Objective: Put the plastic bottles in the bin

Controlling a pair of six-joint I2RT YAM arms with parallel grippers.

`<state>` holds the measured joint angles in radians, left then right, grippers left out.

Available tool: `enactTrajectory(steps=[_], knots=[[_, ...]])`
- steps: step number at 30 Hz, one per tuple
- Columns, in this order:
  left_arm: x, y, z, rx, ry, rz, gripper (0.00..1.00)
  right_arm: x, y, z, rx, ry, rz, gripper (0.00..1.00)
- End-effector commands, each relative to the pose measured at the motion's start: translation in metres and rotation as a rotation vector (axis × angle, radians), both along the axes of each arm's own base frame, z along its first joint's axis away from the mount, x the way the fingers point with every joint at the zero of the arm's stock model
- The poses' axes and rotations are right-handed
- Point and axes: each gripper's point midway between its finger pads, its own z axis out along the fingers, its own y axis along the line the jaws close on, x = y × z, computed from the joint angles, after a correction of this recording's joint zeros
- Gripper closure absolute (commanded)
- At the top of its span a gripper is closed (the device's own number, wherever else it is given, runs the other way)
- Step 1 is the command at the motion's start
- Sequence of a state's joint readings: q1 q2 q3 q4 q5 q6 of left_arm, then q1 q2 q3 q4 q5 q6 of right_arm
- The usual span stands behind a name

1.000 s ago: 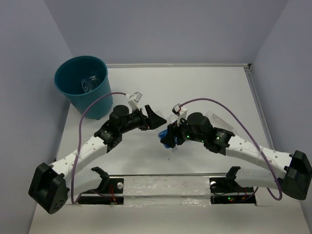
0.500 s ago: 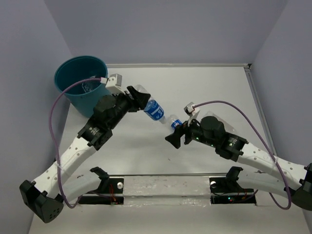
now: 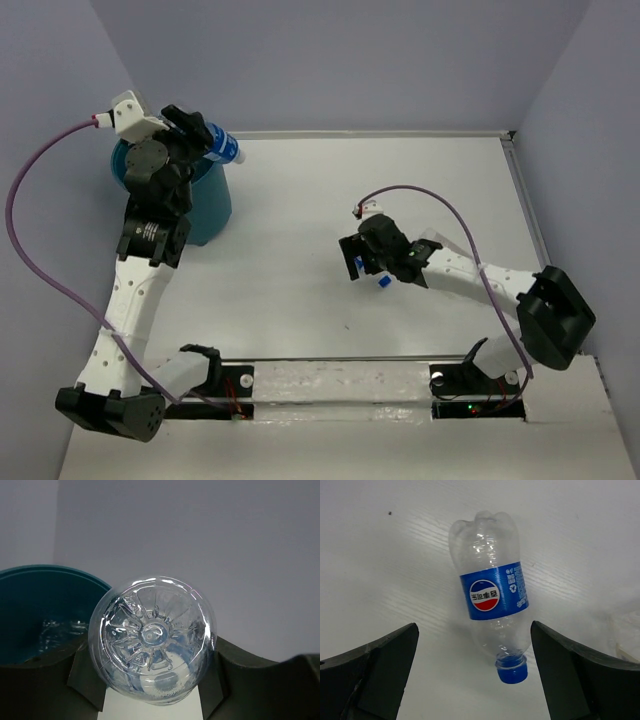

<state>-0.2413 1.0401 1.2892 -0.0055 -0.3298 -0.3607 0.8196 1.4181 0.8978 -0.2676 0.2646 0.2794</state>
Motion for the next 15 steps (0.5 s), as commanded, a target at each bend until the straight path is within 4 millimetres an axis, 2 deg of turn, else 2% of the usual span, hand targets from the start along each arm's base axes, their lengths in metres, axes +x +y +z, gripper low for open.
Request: enactTrajectory(steps=[1, 2, 5, 8, 11, 15], knots=[[0.001, 0.047, 0.029, 0.016, -0.068, 0.192, 0.45, 0.023, -0.008, -0.001, -0.062, -0.007, -0.054, 0.01], [0.005, 0.061, 0.024, 0.019, -0.057, 0.238, 0.45, 0.024, -0.012, -0.006, -0.075, 0.004, -0.064, 0.01], [0.018, 0.085, 0.014, 0.009, -0.036, 0.298, 0.45, 0.022, -0.015, -0.026, -0.106, 0.051, -0.062, 0.01], [0.03, 0.102, -0.004, 0.01, 0.006, 0.352, 0.45, 0.018, -0.014, -0.047, -0.125, 0.112, -0.046, 0.06], [0.04, 0.11, -0.024, 0.03, 0.046, 0.39, 0.45, 0.015, -0.007, -0.056, -0.109, 0.145, -0.018, 0.12], [0.04, 0.118, -0.032, 0.025, 0.04, 0.442, 0.45, 0.011, -0.004, -0.059, -0.098, 0.161, 0.001, 0.27]])
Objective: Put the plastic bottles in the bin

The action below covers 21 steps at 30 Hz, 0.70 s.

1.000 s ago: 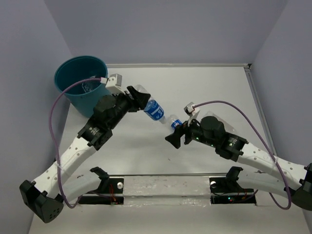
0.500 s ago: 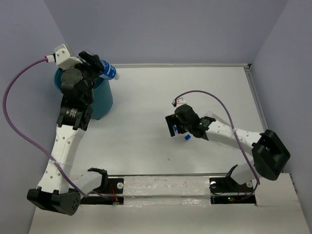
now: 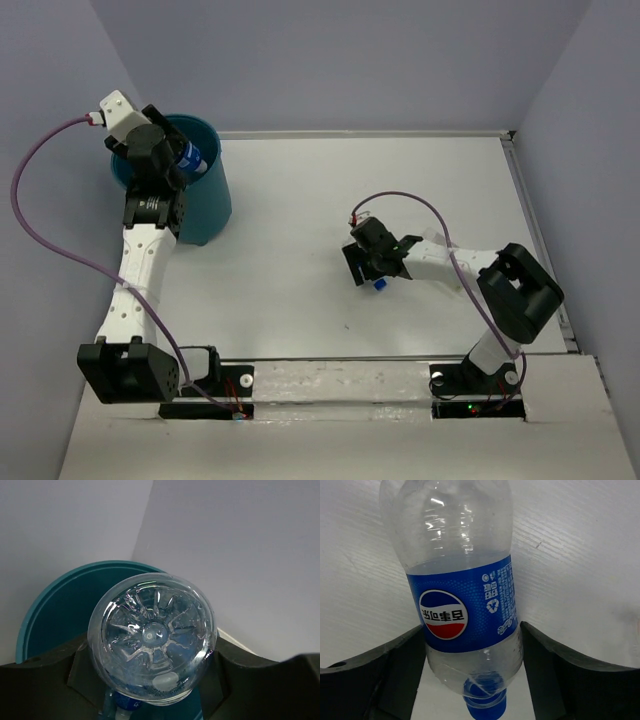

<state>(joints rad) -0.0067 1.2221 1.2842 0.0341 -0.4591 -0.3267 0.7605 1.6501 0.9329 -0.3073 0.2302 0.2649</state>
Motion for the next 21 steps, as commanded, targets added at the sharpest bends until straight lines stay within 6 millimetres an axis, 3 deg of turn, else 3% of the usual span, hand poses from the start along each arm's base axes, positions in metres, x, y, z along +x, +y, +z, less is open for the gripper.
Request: enactTrajectory(steps=[1, 3, 4, 5, 6, 8, 10, 12, 13, 15, 16, 17, 19, 20, 21], knots=[[-0.008, 0.013, 0.028, 0.009, -0.127, 0.083, 0.45, 0.006, 0.015, 0.014, 0.063, -0.016, 0.026, 0.35], [-0.007, 0.013, 0.027, 0.005, -0.136, 0.082, 0.41, 0.004, 0.014, 0.012, 0.066, -0.01, 0.028, 0.47], [-0.006, 0.012, 0.027, 0.004, -0.137, 0.073, 0.36, 0.003, 0.014, 0.013, 0.068, -0.01, 0.03, 0.59], [-0.004, 0.007, 0.025, -0.002, -0.135, 0.048, 0.14, 0.002, 0.014, 0.015, 0.075, -0.013, 0.028, 0.64], [-0.004, 0.006, 0.023, -0.006, -0.13, 0.037, 0.02, 0.002, 0.015, 0.019, 0.086, -0.018, 0.028, 0.66], [-0.008, -0.002, 0.033, -0.012, -0.158, -0.008, 0.01, 0.002, 0.017, 0.029, 0.113, -0.034, 0.035, 0.66], [-0.016, -0.01, 0.05, -0.005, -0.205, -0.061, 0.01, 0.002, 0.022, 0.054, 0.172, -0.08, 0.056, 0.65], [-0.038, -0.022, 0.084, -0.002, -0.292, -0.106, 0.01, -0.003, 0.03, 0.072, 0.241, -0.101, 0.099, 0.65], [-0.056, -0.028, 0.107, 0.005, -0.349, -0.134, 0.01, -0.004, 0.035, 0.098, 0.307, -0.155, 0.125, 0.65], [-0.071, -0.042, 0.125, 0.009, -0.391, -0.183, 0.01, -0.008, 0.042, 0.122, 0.384, -0.196, 0.162, 0.65], [-0.084, -0.06, 0.133, -0.002, -0.416, -0.261, 0.01, -0.016, 0.049, 0.146, 0.465, -0.226, 0.207, 0.65], [-0.083, -0.072, 0.132, -0.015, -0.41, -0.321, 0.01, -0.019, 0.053, 0.148, 0.486, -0.217, 0.224, 0.65], [-0.091, -0.102, 0.124, -0.092, -0.402, -0.471, 0.01, -0.031, 0.058, 0.183, 0.586, -0.264, 0.282, 0.66], [-0.093, -0.13, 0.108, -0.113, -0.366, -0.622, 0.01, -0.036, 0.058, 0.206, 0.639, -0.313, 0.307, 0.66], [-0.096, -0.15, 0.096, -0.147, -0.332, -0.725, 0.01, -0.04, 0.058, 0.217, 0.665, -0.331, 0.323, 0.66]])
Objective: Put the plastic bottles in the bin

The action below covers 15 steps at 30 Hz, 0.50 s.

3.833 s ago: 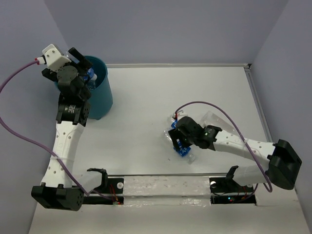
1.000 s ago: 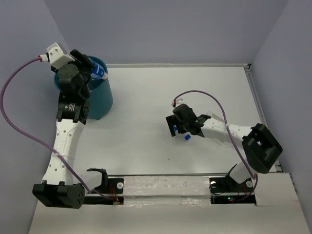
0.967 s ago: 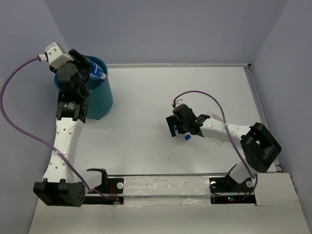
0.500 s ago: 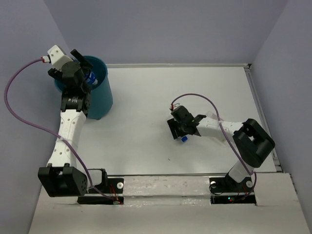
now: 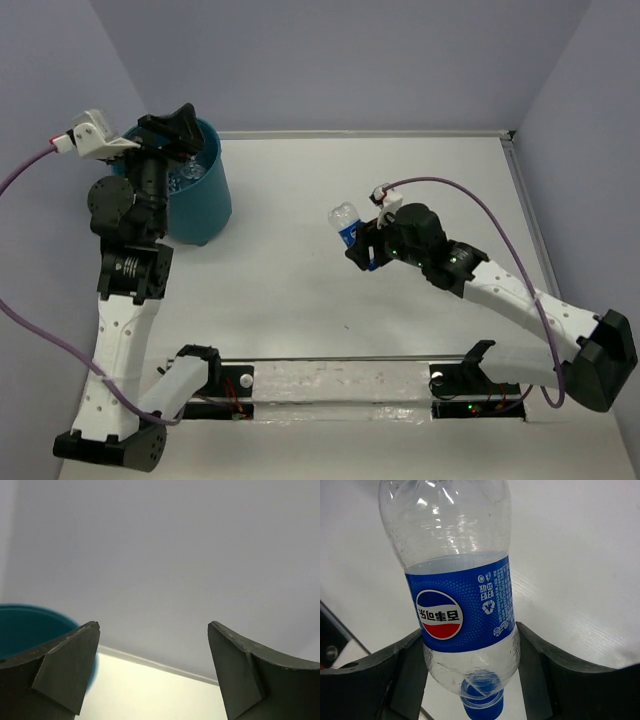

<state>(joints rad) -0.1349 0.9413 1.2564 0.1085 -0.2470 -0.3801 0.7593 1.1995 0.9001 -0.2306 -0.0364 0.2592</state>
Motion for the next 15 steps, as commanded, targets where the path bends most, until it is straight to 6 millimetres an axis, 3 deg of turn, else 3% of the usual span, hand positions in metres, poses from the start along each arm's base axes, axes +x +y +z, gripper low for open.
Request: enactTrajectory(steps=[1, 3, 4, 7, 8, 12, 15], knots=[[-0.022, -0.103, -0.038, -0.067, 0.081, -0.564, 0.01, -0.023, 0.017, 0.08, 0.235, -0.148, 0.148, 0.66], [-0.031, -0.135, -0.068, -0.101, 0.143, -0.726, 0.01, -0.028, 0.016, 0.091, 0.262, -0.173, 0.166, 0.66], [-0.042, -0.162, -0.091, -0.117, 0.189, -0.841, 0.01, -0.029, 0.015, 0.096, 0.27, -0.188, 0.17, 0.66], [-0.056, -0.194, -0.118, -0.128, 0.246, -0.934, 0.01, -0.03, 0.017, 0.099, 0.276, -0.195, 0.181, 0.66], [-0.066, -0.214, -0.134, -0.132, 0.286, -0.991, 0.01, -0.03, 0.018, 0.098, 0.277, -0.19, 0.186, 0.66], [-0.071, -0.248, -0.163, -0.107, 0.357, -1.031, 0.01, -0.034, 0.025, 0.104, 0.317, -0.184, 0.217, 0.66], [-0.07, -0.265, -0.174, -0.102, 0.37, -1.081, 0.01, -0.038, 0.026, 0.104, 0.331, -0.184, 0.238, 0.66]])
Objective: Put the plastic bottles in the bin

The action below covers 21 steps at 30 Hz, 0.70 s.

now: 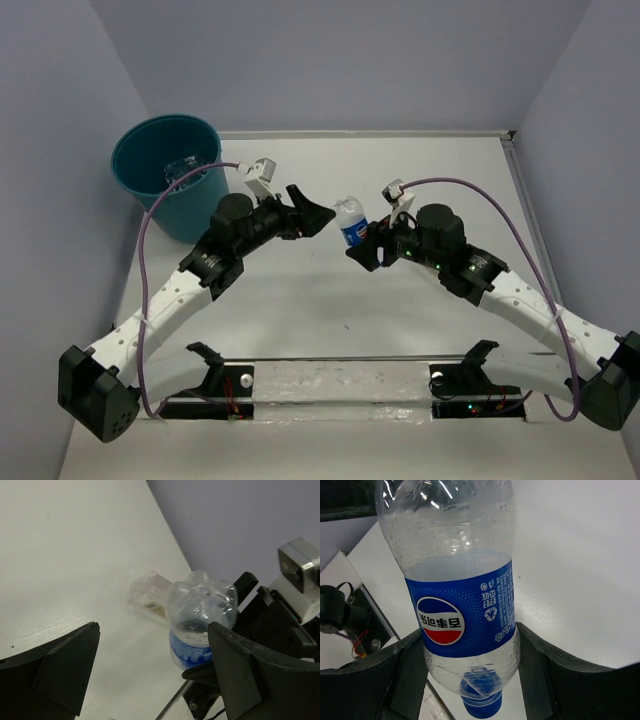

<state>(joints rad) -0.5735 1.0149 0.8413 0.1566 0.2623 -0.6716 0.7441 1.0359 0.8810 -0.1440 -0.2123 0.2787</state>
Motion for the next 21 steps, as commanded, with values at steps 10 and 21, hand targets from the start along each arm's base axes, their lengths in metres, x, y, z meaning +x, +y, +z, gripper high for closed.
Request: enactTrajectory(steps=[10, 21], knots=[[-0.02, -0.049, 0.033, -0.133, -0.097, -0.192, 0.01, -0.007, 0.008, 0.017, 0.069, -0.056, 0.045, 0.66], [-0.009, -0.051, 0.032, -0.115, -0.114, -0.115, 0.46, -0.022, 0.012, 0.03, 0.107, -0.07, 0.124, 0.63]])
